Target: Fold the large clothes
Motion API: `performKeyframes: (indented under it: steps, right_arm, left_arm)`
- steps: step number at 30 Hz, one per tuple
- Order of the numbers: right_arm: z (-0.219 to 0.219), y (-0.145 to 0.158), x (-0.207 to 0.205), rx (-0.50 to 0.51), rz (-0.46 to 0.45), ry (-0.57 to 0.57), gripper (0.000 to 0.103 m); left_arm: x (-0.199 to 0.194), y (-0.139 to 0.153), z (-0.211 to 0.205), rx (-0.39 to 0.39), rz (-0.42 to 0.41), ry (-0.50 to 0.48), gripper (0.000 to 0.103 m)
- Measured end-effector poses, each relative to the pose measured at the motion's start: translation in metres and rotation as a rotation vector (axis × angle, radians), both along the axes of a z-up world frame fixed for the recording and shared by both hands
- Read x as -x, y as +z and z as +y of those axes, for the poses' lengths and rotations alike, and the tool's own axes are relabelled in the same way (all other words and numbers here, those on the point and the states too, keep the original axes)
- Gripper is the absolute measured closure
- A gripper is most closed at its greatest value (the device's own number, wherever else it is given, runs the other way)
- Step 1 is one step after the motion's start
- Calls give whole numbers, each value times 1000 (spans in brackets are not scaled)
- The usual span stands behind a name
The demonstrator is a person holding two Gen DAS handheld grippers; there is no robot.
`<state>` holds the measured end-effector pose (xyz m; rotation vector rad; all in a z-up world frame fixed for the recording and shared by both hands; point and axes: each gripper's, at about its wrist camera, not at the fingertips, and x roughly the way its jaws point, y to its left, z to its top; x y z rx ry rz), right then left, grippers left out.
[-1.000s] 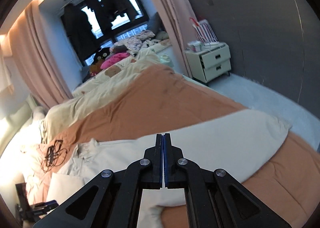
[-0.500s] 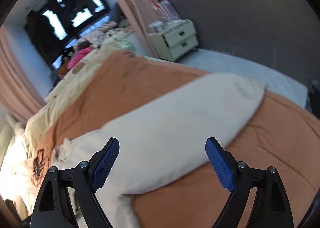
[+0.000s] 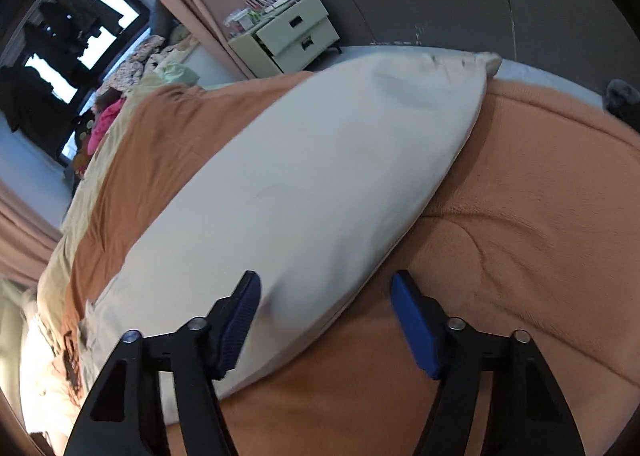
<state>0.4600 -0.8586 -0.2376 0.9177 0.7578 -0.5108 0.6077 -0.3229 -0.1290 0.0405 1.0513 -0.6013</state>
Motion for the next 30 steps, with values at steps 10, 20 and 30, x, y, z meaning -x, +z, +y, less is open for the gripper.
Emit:
performKeyframes:
  steps: [10, 20, 30]
  right_arm:
    - [14, 91, -30, 215, -90, 46, 98]
    - [105, 213, -45, 263, -269, 219, 98]
    - [250, 298, -72, 285, -376, 469, 98]
  left_arm:
    - [5, 20, 27, -1, -27, 20, 23]
    - [23, 77, 95, 62, -92, 94, 23]
    - [40, 110, 178, 50, -118, 168, 23]
